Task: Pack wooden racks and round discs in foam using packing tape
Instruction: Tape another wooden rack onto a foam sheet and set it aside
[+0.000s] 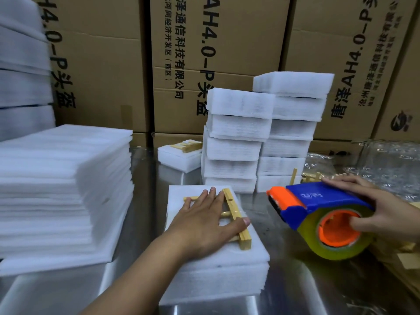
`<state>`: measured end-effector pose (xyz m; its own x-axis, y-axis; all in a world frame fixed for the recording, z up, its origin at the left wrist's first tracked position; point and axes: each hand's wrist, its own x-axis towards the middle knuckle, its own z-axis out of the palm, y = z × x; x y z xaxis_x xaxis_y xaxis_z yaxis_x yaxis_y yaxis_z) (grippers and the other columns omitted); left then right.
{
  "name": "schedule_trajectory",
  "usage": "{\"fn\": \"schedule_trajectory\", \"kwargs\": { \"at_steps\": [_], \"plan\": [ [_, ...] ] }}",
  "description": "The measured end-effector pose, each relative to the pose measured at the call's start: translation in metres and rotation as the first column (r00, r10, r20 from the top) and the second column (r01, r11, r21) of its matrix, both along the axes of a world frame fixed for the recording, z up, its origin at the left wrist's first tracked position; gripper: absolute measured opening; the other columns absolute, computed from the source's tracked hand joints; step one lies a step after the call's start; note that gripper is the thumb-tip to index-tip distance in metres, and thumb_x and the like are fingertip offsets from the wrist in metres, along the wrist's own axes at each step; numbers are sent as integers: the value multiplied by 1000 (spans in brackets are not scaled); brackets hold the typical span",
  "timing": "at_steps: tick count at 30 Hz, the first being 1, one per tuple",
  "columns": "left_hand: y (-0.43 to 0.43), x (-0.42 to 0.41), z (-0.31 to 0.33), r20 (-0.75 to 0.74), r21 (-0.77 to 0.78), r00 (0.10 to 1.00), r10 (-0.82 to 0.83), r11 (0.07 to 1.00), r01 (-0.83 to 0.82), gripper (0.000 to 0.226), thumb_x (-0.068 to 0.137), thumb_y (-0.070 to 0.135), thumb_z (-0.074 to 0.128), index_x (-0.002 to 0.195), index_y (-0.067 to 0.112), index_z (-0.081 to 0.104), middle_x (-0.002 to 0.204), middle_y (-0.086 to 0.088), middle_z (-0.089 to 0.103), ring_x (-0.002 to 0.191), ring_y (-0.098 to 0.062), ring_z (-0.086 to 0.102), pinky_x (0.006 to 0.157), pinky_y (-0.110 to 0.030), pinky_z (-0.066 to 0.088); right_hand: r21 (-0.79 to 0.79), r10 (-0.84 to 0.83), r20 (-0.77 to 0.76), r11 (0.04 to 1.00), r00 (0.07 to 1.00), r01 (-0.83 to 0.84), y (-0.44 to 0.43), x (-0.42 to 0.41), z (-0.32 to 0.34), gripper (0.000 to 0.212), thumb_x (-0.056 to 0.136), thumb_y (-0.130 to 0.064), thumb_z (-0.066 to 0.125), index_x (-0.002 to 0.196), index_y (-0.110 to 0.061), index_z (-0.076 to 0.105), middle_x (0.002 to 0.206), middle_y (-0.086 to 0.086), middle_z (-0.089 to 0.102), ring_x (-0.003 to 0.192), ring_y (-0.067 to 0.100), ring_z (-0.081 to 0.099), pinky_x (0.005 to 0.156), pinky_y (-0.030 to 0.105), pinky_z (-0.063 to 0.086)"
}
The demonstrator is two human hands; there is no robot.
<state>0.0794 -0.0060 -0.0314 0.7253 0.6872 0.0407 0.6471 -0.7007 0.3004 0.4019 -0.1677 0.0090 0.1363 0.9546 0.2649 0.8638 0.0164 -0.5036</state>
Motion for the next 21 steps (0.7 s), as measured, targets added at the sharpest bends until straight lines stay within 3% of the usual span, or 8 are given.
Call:
{"fn": "schedule_trajectory", "kwargs": {
  "at_steps": [4, 8, 11, 14, 18, 21],
  "plan": [
    [-2, 2, 1, 1, 4, 1000, 11, 1000, -11, 94, 76, 81, 16, 150, 28, -6, 157, 11, -15, 142, -4, -16, 117, -36, -9, -31, 8, 124, 1000, 992, -4, 0, -6, 9, 90, 73, 1, 71, 122, -68, 42, 124, -36, 30, 108, -13, 41, 73, 16, 48],
    [-2, 2, 1, 0, 21, 1000, 19, 1000, -19, 93, 77, 81, 16, 150, 28, -6, 157, 11, -14, 143, -5, -15, 117, -36, -7, -119, 82, 320, 992, 944, -46, 9, -25, 18, 87, 76, -12, 68, 119, -77, 29, 120, -46, 11, 105, -22, 29, 75, 6, 38],
    [-2, 2, 0, 0, 30, 1000, 20, 999, -19, 93, 76, 82, 14, 150, 30, -6, 156, 11, -15, 142, -4, -15, 117, -35, -8, -225, 169, 408, 971, 897, -81, 20, -41, 16, 86, 79, -20, 64, 117, -82, 18, 123, -37, 6, 112, -18, 25, 82, 2, 32],
    [-1, 2, -1, 8, 37, 1000, 19, 999, -20, 93, 74, 83, 14, 149, 32, -6, 156, 12, -15, 142, -4, -15, 116, -34, -9, -254, 182, 413, 964, 892, -79, 31, -51, 13, 78, 83, -24, 60, 117, -81, 20, 123, -29, 9, 112, 3, 39, 84, 11, 40],
    [0, 2, -2, 22, 49, 1000, 21, 999, -22, 92, 75, 83, 15, 149, 33, -6, 156, 13, -14, 142, -4, -15, 115, -34, -8, -199, 196, 334, 971, 922, -134, 40, -49, 9, 68, 83, -29, 68, 116, -76, 32, 124, -27, 15, 110, -16, 31, 81, -2, 30],
    [-1, 3, -1, 21, 42, 1000, 21, 999, -22, 100, 65, 86, 8, 149, 34, -6, 156, 13, -14, 142, -4, -15, 114, -32, -9, -206, 201, 267, 967, 943, -148, 46, -50, 10, 66, 80, -31, 74, 113, -76, 38, 123, -36, 15, 111, -14, 33, 81, 1, 34]
  ]
}}
